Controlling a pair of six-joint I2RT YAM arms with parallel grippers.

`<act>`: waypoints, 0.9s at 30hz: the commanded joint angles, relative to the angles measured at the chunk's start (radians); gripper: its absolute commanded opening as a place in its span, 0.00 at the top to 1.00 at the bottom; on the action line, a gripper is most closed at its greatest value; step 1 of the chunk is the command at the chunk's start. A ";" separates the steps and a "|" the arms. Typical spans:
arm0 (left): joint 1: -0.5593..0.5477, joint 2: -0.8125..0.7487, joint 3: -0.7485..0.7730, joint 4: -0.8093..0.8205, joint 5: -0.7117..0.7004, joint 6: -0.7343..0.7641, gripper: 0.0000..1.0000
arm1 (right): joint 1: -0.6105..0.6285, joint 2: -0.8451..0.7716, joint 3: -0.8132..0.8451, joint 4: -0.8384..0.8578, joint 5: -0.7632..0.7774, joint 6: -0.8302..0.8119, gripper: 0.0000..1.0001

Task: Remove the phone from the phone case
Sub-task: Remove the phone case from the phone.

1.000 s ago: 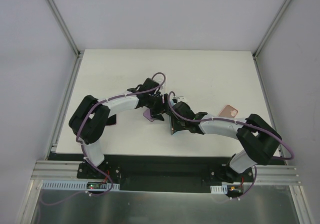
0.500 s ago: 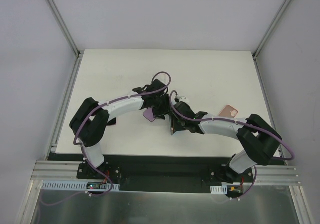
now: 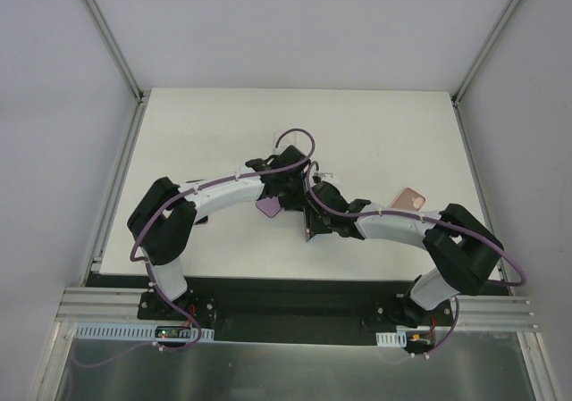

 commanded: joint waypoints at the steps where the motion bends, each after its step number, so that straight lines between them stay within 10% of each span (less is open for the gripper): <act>1: -0.001 0.117 -0.094 -0.156 -0.277 0.004 0.79 | 0.056 -0.029 0.033 -0.067 -0.031 -0.052 0.99; 11: 0.019 0.056 -0.217 -0.174 -0.314 -0.007 1.00 | 0.042 -0.072 -0.013 -0.077 0.041 0.026 0.99; 27: 0.062 -0.015 -0.266 -0.177 -0.318 0.148 1.00 | -0.071 -0.284 -0.161 -0.064 0.027 0.000 0.99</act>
